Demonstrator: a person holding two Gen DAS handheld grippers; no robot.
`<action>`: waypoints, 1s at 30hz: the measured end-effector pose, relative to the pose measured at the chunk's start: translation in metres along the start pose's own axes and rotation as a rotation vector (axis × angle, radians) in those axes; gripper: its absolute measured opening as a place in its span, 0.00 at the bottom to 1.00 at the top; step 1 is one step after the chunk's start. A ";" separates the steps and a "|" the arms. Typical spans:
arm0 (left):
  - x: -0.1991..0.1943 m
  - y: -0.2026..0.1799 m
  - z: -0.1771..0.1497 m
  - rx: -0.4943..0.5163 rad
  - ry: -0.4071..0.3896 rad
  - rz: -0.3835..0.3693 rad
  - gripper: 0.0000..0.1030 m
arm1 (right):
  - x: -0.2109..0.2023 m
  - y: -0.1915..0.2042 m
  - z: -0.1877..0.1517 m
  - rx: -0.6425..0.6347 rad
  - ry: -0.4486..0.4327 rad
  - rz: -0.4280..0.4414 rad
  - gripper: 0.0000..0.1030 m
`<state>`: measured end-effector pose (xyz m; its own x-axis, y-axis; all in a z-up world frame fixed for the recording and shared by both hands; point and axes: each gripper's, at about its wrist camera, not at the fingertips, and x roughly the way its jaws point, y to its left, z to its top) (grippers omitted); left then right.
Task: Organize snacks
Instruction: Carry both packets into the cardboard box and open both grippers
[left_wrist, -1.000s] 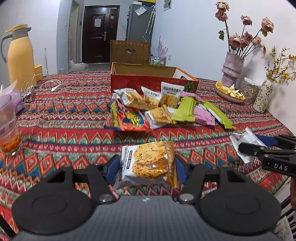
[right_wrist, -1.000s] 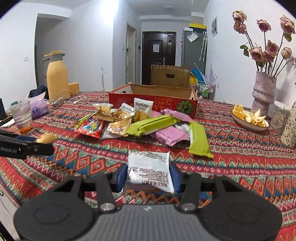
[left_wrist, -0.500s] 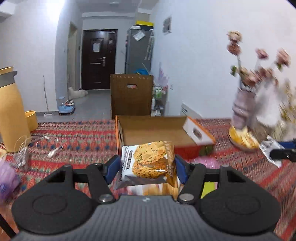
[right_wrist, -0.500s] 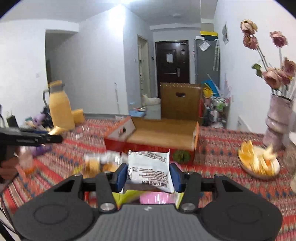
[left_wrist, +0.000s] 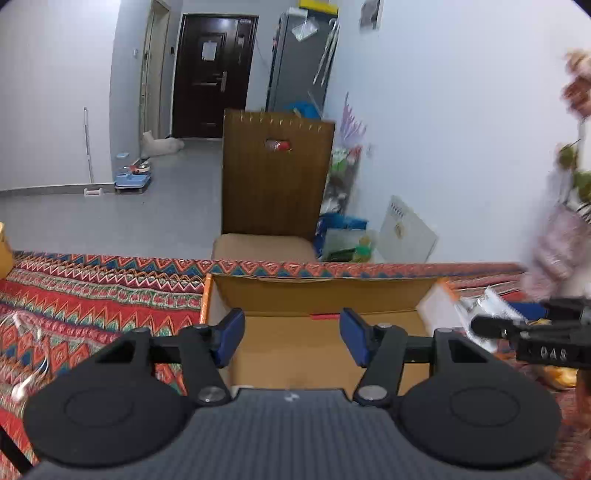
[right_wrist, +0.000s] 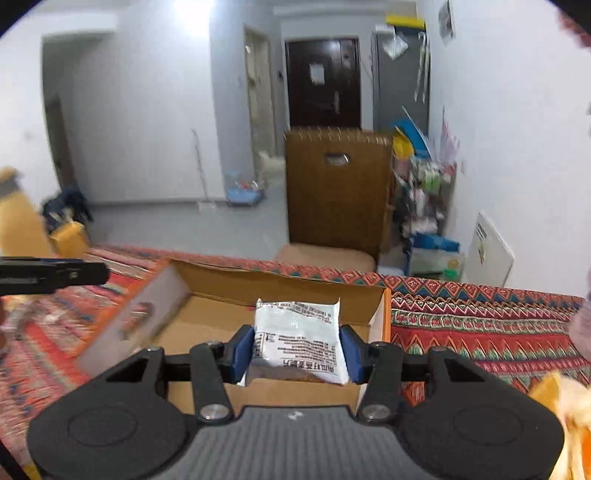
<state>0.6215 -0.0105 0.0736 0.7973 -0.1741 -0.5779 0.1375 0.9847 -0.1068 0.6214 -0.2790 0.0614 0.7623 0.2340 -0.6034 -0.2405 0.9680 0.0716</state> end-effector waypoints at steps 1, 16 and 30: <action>0.019 0.002 0.000 0.005 0.015 0.029 0.55 | 0.021 -0.002 0.004 0.000 0.018 -0.025 0.48; 0.099 0.013 -0.011 0.074 0.128 0.039 0.78 | 0.142 0.004 0.000 -0.016 0.169 -0.142 0.80; -0.033 -0.015 0.008 0.126 -0.043 0.045 1.00 | 0.033 -0.003 0.012 0.035 0.114 -0.111 0.90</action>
<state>0.5975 -0.0190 0.1009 0.8286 -0.1317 -0.5441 0.1714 0.9849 0.0226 0.6548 -0.2727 0.0507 0.7096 0.1153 -0.6951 -0.1358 0.9904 0.0257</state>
